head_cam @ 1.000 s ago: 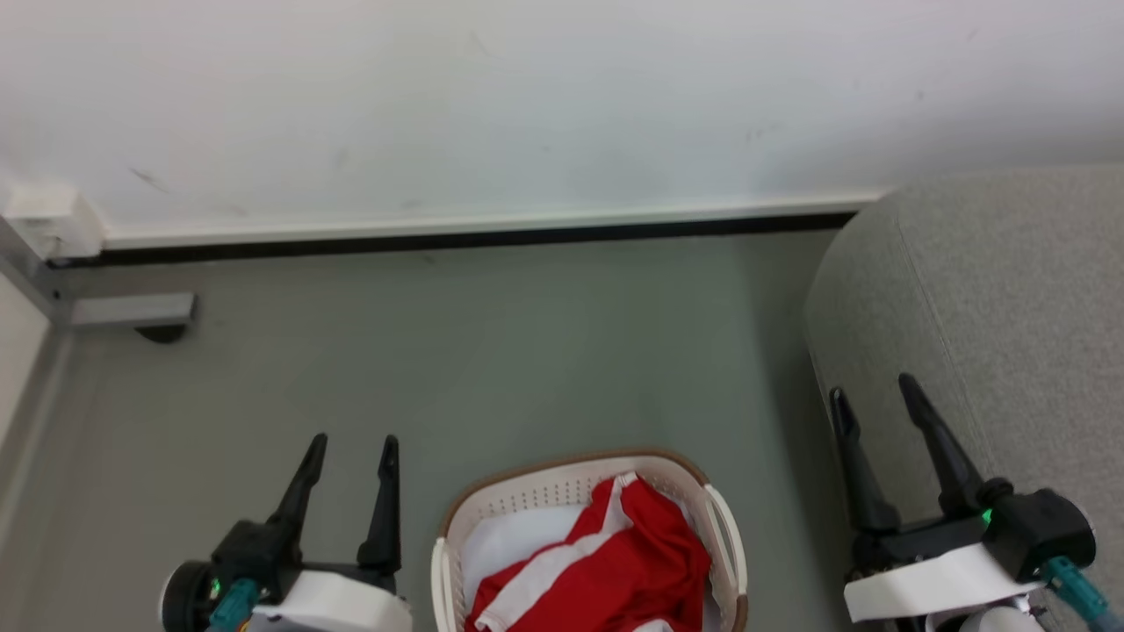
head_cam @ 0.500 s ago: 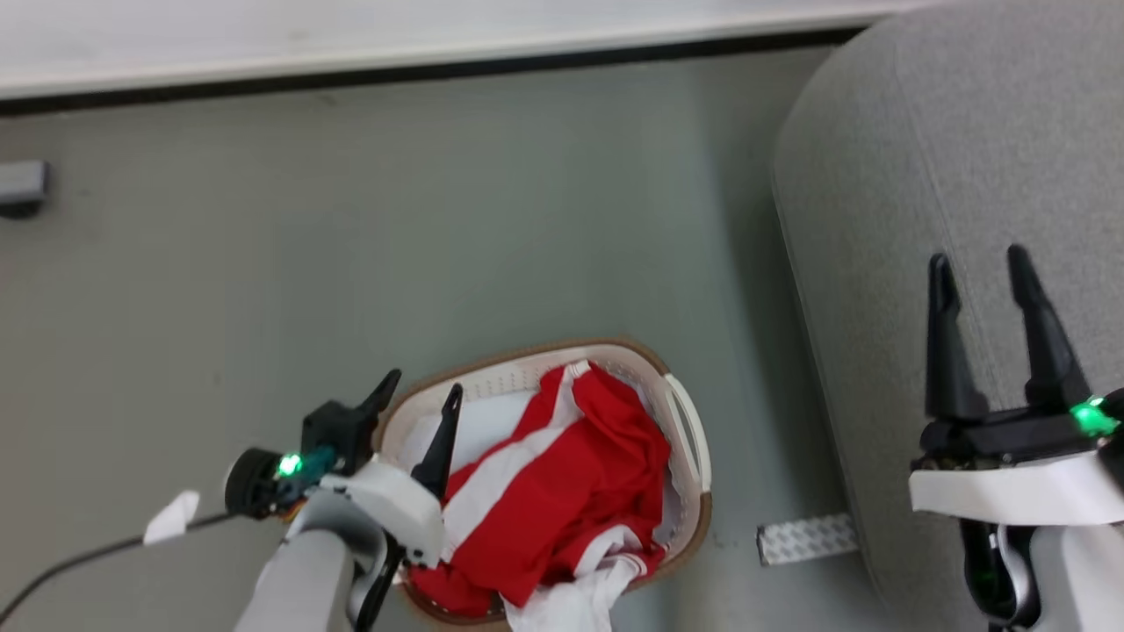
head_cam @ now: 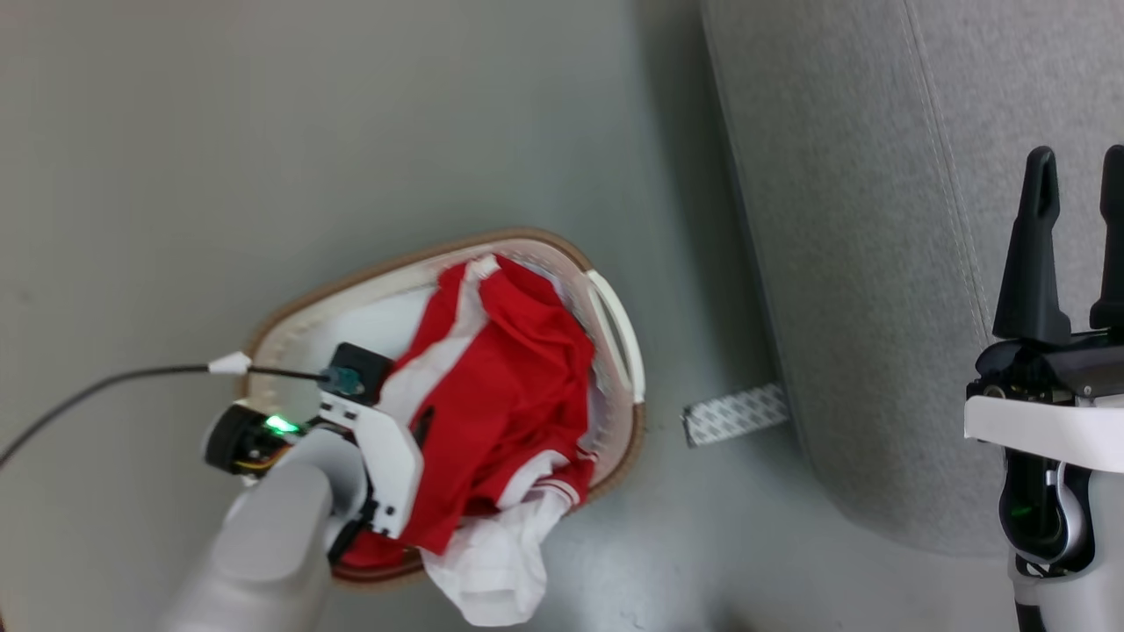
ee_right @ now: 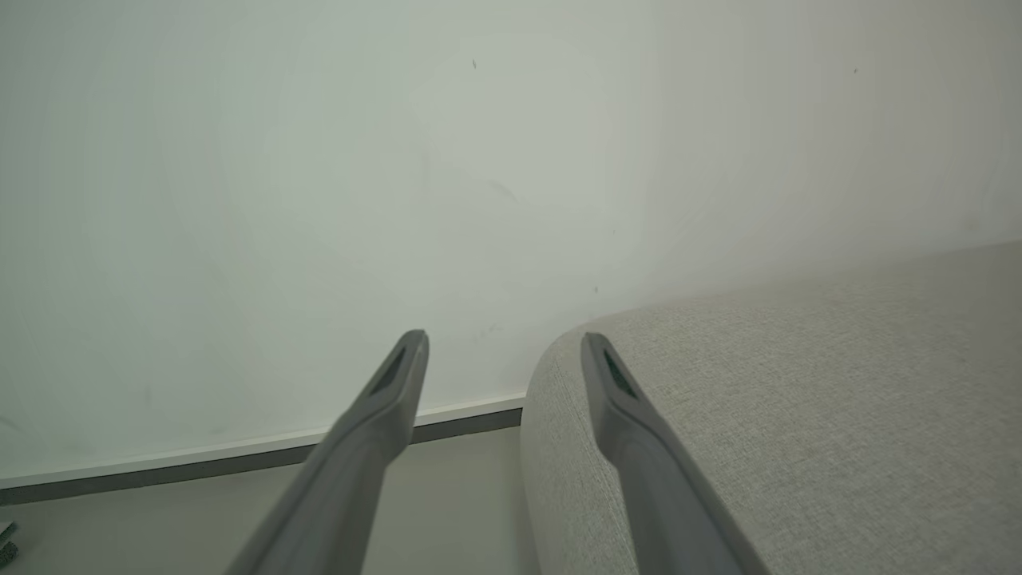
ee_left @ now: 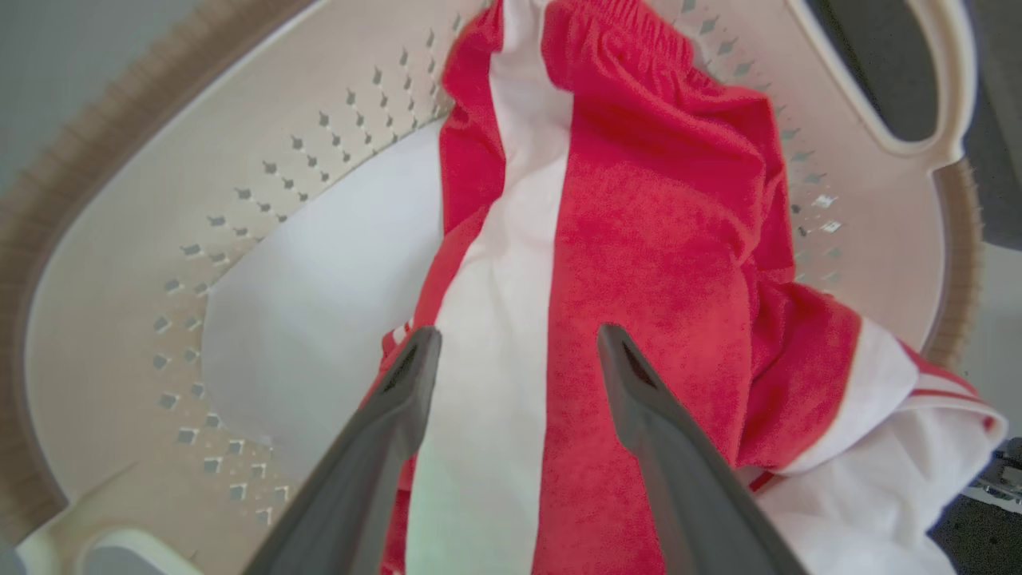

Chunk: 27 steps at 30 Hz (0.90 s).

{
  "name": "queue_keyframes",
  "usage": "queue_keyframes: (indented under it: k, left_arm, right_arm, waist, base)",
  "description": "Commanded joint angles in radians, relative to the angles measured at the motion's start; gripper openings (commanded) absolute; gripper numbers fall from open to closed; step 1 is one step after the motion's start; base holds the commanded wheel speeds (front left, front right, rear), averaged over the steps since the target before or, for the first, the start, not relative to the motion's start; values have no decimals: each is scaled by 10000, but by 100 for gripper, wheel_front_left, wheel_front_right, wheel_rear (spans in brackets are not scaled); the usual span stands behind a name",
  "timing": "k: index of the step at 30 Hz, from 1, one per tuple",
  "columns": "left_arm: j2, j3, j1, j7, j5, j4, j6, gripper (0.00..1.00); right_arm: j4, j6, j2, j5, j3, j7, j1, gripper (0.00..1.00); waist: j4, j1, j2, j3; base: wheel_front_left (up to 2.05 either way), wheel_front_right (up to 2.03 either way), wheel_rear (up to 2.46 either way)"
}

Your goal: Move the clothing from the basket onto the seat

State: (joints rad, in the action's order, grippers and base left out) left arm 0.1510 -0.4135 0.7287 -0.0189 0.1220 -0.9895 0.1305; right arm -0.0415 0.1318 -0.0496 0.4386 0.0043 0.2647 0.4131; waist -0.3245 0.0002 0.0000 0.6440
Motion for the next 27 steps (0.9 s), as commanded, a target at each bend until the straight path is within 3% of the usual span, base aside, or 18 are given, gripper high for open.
queue_keyframes:
  k: [1,14,15,16,17,18,23,27]
  left_arm:
    - [282,-269,322,-291,254,-375,-12,100]
    - [841,-2293,1062,-1962,1384,-1543,-7,100]
    - [882,-2458,1072,-2054,1491,-1558,-7,90]
    - [930,-2621,1093,-2114,1582,-1565,-7,46]
    - [981,-2761,1129,-2146,1696,-1557,-7,16]
    - [1039,-2910,1166,-2154,1800,-1543,-7,0]
    - [1080,-3400,1209,-1811,2282,-1393,-8,0]
    - [798,-3606,975,-1128,2755,-1234,-7,0]
  right_arm:
    - [-84,-21,-11,197,35,-4,246,100]
    - [-53,-21,-14,591,262,-4,348,100]
    - [-43,-21,-14,608,287,-4,347,100]
    - [-32,-21,-14,619,314,-4,348,100]
    - [-19,-21,-14,636,326,-4,352,100]
    - [-4,-21,-14,641,338,-5,361,100]
    - [92,-21,-16,520,186,-5,362,100]
    - [199,-21,-19,200,34,-5,254,100]
  waist:
    - [-676,-2,0,745]
    - [-1261,-2,0,1415]
    - [-1282,-2,0,1434]
    - [-1301,-2,0,1449]
    - [-1316,-2,0,1457]
    - [-1329,-2,0,1460]
    - [-1191,-2,0,1239]
    - [-837,-2,0,517]
  base:
    - [0,0,0]
    - [0,0,0]
    - [0,0,0]
    - [0,0,0]
    - [0,0,0]
    - [0,0,0]
    - [0,0,0]
    - [0,0,0]
